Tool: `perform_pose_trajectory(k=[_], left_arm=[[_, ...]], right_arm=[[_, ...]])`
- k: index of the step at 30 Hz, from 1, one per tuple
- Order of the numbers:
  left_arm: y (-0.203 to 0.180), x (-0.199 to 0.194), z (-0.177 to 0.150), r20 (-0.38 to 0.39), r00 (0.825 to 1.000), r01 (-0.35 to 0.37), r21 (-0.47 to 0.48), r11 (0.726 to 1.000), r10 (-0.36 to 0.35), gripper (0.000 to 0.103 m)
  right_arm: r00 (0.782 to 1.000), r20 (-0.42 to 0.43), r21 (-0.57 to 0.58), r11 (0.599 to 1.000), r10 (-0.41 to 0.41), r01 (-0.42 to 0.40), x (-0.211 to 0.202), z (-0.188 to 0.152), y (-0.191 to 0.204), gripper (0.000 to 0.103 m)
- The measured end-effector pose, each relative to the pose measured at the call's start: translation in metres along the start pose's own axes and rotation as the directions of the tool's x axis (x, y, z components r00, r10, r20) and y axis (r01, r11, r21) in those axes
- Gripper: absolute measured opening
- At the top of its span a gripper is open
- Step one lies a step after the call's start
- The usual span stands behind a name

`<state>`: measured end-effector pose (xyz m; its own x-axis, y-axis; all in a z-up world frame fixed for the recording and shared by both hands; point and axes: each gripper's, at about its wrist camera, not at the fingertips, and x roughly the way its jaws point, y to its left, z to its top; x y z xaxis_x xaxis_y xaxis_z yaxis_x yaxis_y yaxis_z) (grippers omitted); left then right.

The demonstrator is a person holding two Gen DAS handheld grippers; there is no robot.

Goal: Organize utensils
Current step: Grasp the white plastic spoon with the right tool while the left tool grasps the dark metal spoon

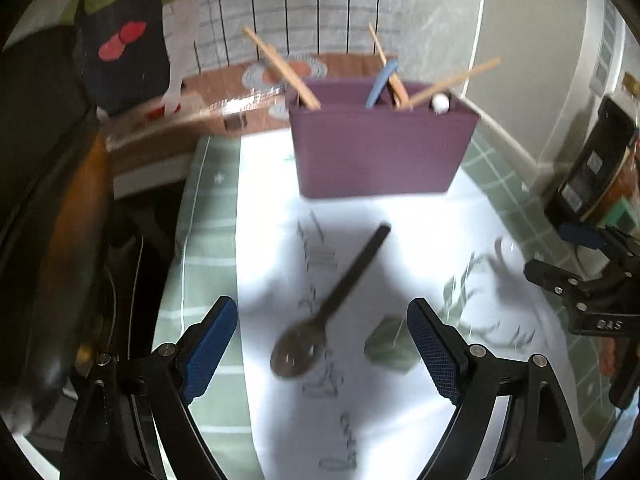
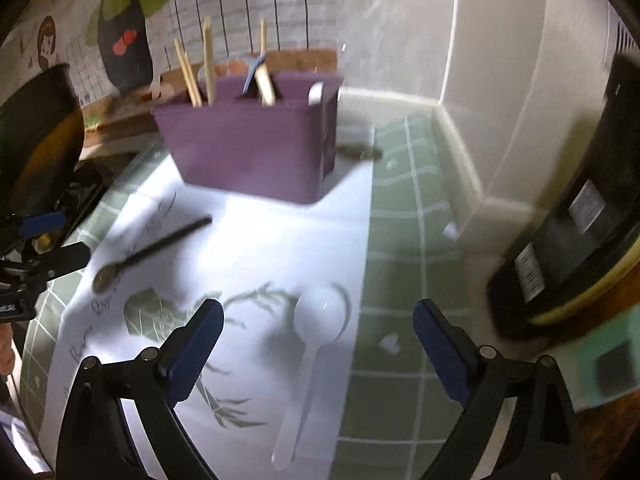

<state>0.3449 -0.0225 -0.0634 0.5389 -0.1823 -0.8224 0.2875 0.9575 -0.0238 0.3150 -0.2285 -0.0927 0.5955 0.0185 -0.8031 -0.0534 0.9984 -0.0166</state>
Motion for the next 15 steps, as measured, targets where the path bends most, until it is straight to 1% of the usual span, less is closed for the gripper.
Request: perform_pose_trajectory(k=[2, 3, 4, 5, 7, 9, 11, 12, 13, 15], left_arm=[[0.0, 0.002, -0.008, -0.022, 1.0, -0.005, 0.008, 1.0, 0.006, 0.087], [0.0, 0.001, -0.012, -0.027, 1.0, -0.002, 0.015, 1.0, 0.002, 0.087], [-0.001, 0.001, -0.014, -0.033, 0.999, 0.005, 0.025, 1.0, -0.005, 0.087], [-0.003, 0.001, -0.017, -0.04, 0.999, 0.02, 0.042, 0.999, -0.018, 0.085], [-0.005, 0.0, -0.017, -0.047, 0.998, 0.032, 0.066, 0.997, -0.029, 0.084], [-0.005, 0.002, -0.016, -0.069, 0.996, 0.069, 0.087, 0.994, -0.063, 0.081], [-0.004, 0.009, -0.012, -0.109, 0.99, 0.099, 0.101, 0.99, -0.088, 0.071], [-0.003, 0.013, -0.01, -0.127, 0.987, 0.108, 0.104, 0.989, -0.094, 0.068], [-0.002, 0.018, -0.007, -0.143, 0.986, 0.104, 0.103, 0.989, -0.089, 0.067], [-0.002, 0.03, 0.001, -0.178, 0.98, 0.112, 0.105, 0.988, -0.092, 0.065]], right_arm=[[1.0, -0.03, -0.005, 1.0, -0.003, 0.003, 0.012, -0.004, 0.002, 0.085], [0.999, -0.052, -0.007, 1.0, -0.009, 0.009, 0.018, -0.005, 0.003, 0.074], [0.998, -0.065, -0.005, 1.0, -0.011, 0.01, 0.023, -0.004, 0.003, 0.065], [0.997, -0.08, 0.001, 1.0, -0.008, 0.008, 0.028, -0.004, 0.003, 0.062], [0.995, -0.096, 0.009, 1.0, 0.003, -0.003, 0.034, -0.003, 0.003, 0.058], [0.994, -0.107, 0.006, 1.0, 0.004, -0.004, 0.037, -0.003, 0.005, 0.054], [0.994, -0.107, -0.004, 1.0, 0.009, -0.01, 0.037, -0.003, 0.007, 0.05], [0.994, -0.108, -0.009, 1.0, 0.02, -0.021, 0.037, -0.002, 0.009, 0.049], [0.994, -0.109, -0.013, 1.0, 0.021, -0.022, 0.037, -0.002, 0.01, 0.044], [0.993, -0.113, -0.033, 0.999, 0.019, -0.022, 0.036, -0.002, 0.013, 0.03]])
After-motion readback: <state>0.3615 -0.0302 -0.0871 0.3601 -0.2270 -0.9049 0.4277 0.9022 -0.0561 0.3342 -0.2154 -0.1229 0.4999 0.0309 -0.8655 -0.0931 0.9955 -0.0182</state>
